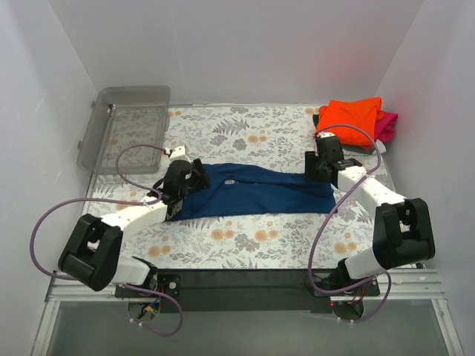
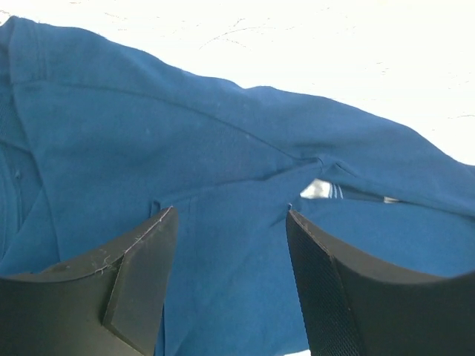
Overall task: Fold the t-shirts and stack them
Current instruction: Fold the tshirt
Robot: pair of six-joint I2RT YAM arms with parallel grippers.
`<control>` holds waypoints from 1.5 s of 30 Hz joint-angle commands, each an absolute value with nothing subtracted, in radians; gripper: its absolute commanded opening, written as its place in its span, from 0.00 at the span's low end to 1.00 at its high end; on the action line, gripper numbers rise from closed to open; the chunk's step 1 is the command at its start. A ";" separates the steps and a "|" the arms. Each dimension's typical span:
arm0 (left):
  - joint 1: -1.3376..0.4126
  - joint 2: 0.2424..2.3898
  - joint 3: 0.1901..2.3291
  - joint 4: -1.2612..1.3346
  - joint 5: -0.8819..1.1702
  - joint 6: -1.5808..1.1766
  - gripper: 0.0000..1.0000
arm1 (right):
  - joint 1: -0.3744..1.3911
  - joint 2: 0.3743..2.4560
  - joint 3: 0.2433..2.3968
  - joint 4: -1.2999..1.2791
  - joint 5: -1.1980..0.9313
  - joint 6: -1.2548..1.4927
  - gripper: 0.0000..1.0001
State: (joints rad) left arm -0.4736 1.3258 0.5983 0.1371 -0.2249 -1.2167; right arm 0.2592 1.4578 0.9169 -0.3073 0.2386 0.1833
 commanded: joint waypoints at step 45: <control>-0.494 1.335 0.563 0.146 -0.233 -1.184 0.00 | 0.318 1.448 0.954 -0.247 0.150 0.172 0.54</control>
